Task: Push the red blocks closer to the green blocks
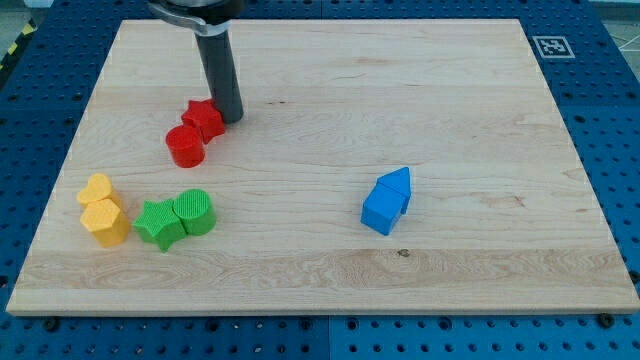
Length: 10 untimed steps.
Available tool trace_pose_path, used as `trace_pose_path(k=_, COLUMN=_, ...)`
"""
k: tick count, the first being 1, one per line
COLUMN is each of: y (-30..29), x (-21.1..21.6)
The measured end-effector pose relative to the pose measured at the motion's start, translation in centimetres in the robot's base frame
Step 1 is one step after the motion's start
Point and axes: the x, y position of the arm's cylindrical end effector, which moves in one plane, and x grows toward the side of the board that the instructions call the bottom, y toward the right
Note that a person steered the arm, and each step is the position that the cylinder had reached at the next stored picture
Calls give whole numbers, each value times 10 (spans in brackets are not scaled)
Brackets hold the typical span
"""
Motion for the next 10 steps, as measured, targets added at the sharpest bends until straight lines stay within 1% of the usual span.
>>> trace_pose_path(k=1, y=-15, x=1)
trace_pose_path(k=2, y=-17, x=1)
trace_pose_path(k=4, y=-22, x=-48)
trace_pose_path(k=5, y=-40, x=-36)
trace_pose_path(k=6, y=-43, x=-8)
trace_pose_path(k=7, y=-42, x=6)
trace_pose_path(k=10, y=-42, x=21)
